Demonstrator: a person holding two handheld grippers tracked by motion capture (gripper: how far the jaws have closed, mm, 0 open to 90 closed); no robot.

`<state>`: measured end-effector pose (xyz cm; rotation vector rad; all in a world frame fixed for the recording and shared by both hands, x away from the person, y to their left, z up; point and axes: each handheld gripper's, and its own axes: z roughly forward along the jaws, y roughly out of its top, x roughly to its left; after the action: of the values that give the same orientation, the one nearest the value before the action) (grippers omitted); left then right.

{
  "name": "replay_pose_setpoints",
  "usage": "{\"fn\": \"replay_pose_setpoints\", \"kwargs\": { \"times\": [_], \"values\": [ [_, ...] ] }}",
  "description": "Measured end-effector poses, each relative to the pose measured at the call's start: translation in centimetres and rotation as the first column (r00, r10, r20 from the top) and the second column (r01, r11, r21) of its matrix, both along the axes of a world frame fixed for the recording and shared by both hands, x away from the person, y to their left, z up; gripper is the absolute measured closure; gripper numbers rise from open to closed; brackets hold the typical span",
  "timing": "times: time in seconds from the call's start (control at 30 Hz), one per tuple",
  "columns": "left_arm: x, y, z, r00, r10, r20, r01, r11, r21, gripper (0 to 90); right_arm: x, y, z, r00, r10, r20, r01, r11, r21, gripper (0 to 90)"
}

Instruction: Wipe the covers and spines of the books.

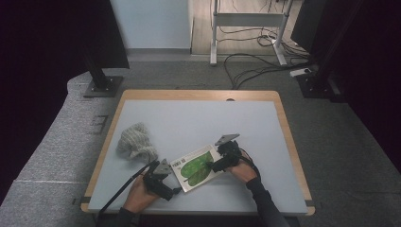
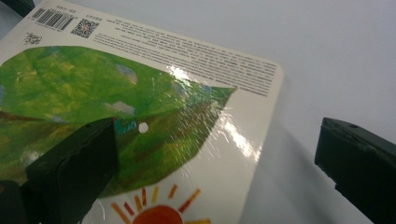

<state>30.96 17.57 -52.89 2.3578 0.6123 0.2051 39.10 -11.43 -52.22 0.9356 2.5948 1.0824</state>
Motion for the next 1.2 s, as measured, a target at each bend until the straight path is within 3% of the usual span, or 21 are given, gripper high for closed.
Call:
{"fn": "replay_pose_setpoints", "kwargs": {
  "times": [0.3,0.53,0.73,1.2],
  "values": [
    [0.0,0.0,0.0,1.0000,-0.001,0.001,0.001,1.0000,0.001,0.0,0.8,1.3,-0.5,0.9987,0.015,-0.048,-0.013,0.9990,0.042,0.0],
    [0.0,0.0,0.0,1.0000,0.000,0.001,0.000,1.0000,0.001,0.0,0.7,1.6,-0.5,0.9981,0.021,-0.058,-0.018,0.9983,0.056,0.0],
    [0.0,0.0,0.0,1.0000,0.000,0.000,0.000,1.0000,0.001,0.0,0.9,1.7,-0.2,0.9955,-0.001,-0.095,0.008,0.9969,0.078,0.0],
    [0.0,0.0,0.0,1.0000,0.000,0.000,0.000,1.0000,0.001,0.0,0.2,1.3,1.9,0.9976,-0.019,-0.067,0.028,0.9899,0.139,0.0]
  ]
}}
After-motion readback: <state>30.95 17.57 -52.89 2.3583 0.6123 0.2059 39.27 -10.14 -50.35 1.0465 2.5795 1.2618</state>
